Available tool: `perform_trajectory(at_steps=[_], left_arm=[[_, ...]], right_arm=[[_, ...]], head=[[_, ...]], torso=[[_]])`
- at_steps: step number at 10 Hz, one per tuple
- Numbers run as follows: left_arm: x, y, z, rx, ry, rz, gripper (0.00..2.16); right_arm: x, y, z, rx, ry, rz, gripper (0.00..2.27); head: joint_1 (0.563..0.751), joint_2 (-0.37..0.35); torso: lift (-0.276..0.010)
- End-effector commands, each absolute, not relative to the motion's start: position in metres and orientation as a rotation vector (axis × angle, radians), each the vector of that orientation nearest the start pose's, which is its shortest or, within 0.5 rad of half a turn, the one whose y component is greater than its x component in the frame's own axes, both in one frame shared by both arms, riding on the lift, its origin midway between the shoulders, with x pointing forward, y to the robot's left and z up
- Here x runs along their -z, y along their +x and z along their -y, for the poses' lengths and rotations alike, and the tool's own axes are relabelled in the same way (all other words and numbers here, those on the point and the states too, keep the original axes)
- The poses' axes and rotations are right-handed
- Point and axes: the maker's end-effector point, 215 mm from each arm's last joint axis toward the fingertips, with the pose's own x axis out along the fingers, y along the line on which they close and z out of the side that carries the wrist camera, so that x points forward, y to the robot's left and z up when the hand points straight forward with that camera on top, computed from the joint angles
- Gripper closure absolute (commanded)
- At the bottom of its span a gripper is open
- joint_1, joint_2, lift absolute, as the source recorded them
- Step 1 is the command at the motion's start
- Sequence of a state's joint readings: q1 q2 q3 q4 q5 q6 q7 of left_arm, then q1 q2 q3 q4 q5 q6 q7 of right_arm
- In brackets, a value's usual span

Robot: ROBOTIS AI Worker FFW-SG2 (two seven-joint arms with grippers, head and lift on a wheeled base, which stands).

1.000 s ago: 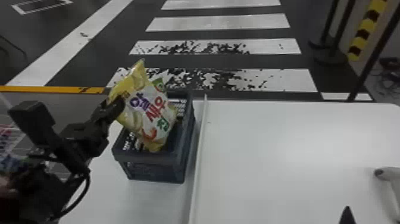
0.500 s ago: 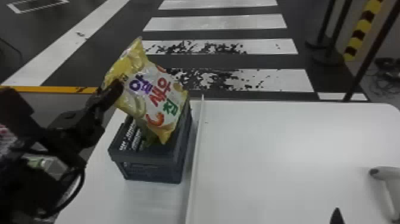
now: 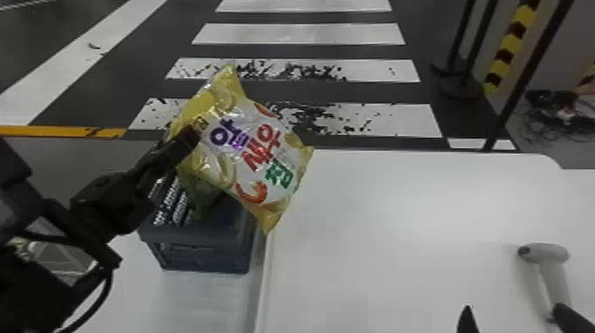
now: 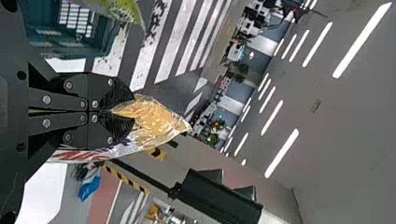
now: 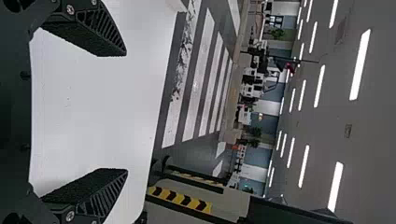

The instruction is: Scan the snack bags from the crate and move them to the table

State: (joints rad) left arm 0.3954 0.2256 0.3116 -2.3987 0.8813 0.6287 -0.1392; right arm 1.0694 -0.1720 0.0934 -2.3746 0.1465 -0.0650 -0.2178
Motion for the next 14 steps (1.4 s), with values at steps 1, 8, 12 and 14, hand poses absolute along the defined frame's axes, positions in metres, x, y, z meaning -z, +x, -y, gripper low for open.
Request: perform_trajectory(at_steps=[1,8,12,14], left_arm=[[0.225,0.449,-0.204,0.418,-0.498,-0.148,1.89],[0.318,0.452,-0.055,0.617,-0.589,-0.361,1.89],[0.377,0.473,0.013,0.661,-0.639,-0.468,1.89],[0.405,0.473,0.047,0.683,-0.643,-0.535,1.89]], right_arm=[[0.343,0.284,0.217,0.003,-0.189,-0.179,0.11],[0.340,0.285,0.221,0.008,-0.197,-0.167,0.11],[0.336,0.286,0.227,0.018,-0.202,-0.155,0.11],[0.332,0.287,0.224,0.013,-0.199,-0.141,0.11]], head=[[0.695,0.028],[0.695,-0.187],[0.695,-0.307],[0.695,-0.350]], torso=[[-0.095],[-0.095],[-0.095],[-0.095]])
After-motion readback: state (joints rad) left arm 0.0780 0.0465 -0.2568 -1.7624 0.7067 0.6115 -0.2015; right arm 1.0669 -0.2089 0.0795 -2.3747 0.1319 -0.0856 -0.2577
